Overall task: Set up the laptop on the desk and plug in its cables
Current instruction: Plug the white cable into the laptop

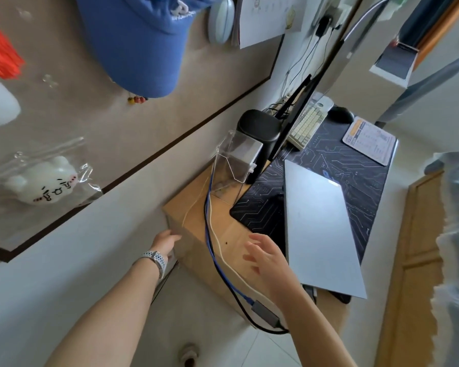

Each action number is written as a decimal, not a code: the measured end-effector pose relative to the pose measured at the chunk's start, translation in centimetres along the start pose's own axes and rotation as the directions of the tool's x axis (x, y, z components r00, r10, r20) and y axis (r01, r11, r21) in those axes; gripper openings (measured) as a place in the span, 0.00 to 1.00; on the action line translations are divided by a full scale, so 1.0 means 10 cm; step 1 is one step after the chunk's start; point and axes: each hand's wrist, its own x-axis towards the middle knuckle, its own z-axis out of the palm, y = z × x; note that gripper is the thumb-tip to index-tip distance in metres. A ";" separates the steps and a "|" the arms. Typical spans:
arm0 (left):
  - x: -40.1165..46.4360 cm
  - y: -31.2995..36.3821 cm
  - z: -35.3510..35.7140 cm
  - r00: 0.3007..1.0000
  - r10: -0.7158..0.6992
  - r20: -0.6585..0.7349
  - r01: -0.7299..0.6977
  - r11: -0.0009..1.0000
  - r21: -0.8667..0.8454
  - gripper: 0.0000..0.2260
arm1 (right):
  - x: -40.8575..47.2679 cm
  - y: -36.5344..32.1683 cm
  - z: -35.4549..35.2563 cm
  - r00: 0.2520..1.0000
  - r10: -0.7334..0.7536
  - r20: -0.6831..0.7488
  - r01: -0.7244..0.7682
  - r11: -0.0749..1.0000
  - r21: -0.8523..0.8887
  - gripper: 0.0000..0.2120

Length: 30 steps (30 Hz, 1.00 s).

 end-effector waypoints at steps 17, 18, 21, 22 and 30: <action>-0.36 0.02 0.06 0.992 0.078 0.096 -0.089 0.989 0.116 0.10 | 0.06 0.00 0.10 0.996 0.079 0.029 -0.082 0.987 0.141 0.13; -0.41 0.04 0.05 0.989 0.096 0.113 -0.110 0.985 0.133 0.11 | 0.06 -0.01 0.11 0.997 0.075 0.032 -0.079 0.986 0.147 0.13; -0.60 0.17 0.02 0.968 0.138 0.208 -0.156 0.985 0.070 0.10 | 0.07 -0.05 0.16 0.997 0.072 0.034 -0.076 0.983 0.166 0.12; -0.65 0.22 0.01 0.960 0.144 0.239 -0.151 0.988 0.011 0.10 | 0.08 -0.04 0.18 0.997 0.071 0.044 -0.077 0.985 0.154 0.12; -1.09 0.67 0.01 0.866 0.112 0.488 0.217 0.795 -0.567 0.08 | 0.05 0.11 0.63 0.982 -0.023 0.190 0.061 0.978 -0.198 0.19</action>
